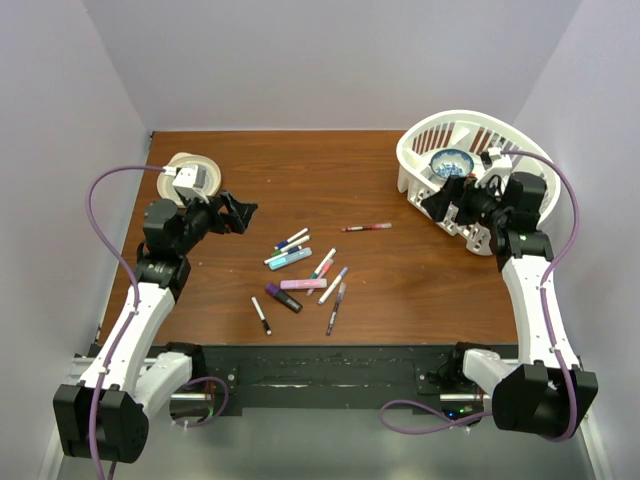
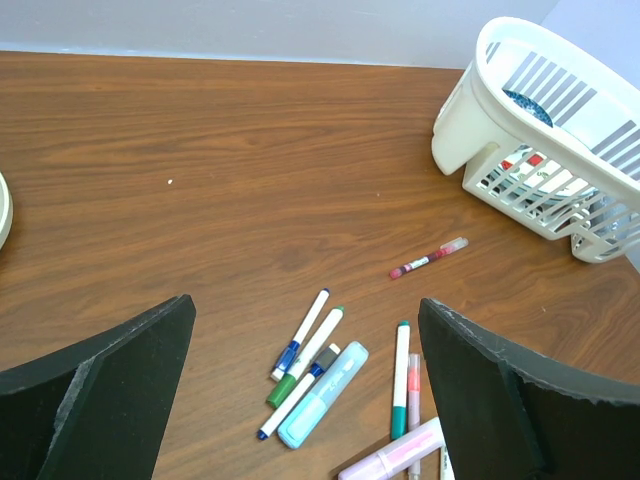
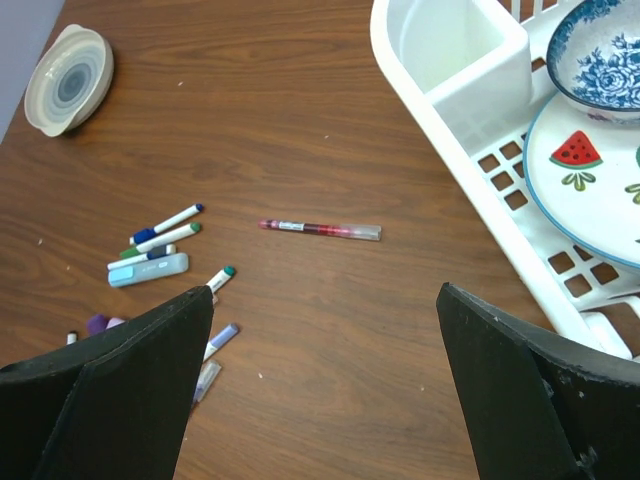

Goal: Open the pen caps

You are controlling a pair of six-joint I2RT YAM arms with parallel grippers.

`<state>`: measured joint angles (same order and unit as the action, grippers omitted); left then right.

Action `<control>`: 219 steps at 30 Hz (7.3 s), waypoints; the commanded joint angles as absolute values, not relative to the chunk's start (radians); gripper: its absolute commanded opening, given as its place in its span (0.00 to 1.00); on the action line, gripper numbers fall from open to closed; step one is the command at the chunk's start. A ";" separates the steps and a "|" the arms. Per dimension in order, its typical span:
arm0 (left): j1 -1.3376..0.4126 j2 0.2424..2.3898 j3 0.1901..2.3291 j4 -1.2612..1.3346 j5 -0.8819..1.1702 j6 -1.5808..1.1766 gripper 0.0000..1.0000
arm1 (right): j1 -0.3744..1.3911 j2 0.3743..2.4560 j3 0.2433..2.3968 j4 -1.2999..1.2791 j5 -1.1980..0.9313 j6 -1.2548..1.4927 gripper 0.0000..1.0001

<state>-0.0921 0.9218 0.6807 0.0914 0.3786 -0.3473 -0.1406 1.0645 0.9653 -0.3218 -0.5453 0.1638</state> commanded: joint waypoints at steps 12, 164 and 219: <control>-0.095 0.905 0.701 0.146 0.399 -0.324 1.00 | 0.044 1.110 1.174 -0.524 -0.778 -0.263 0.99; -0.646 1.605 1.005 -0.202 0.926 -0.377 0.00 | 0.480 1.229 0.993 -0.692 -0.744 -1.325 0.90; -0.170 1.956 1.436 -0.187 -0.096 -0.405 0.00 | 0.449 1.592 1.145 -0.181 -0.181 -0.064 0.00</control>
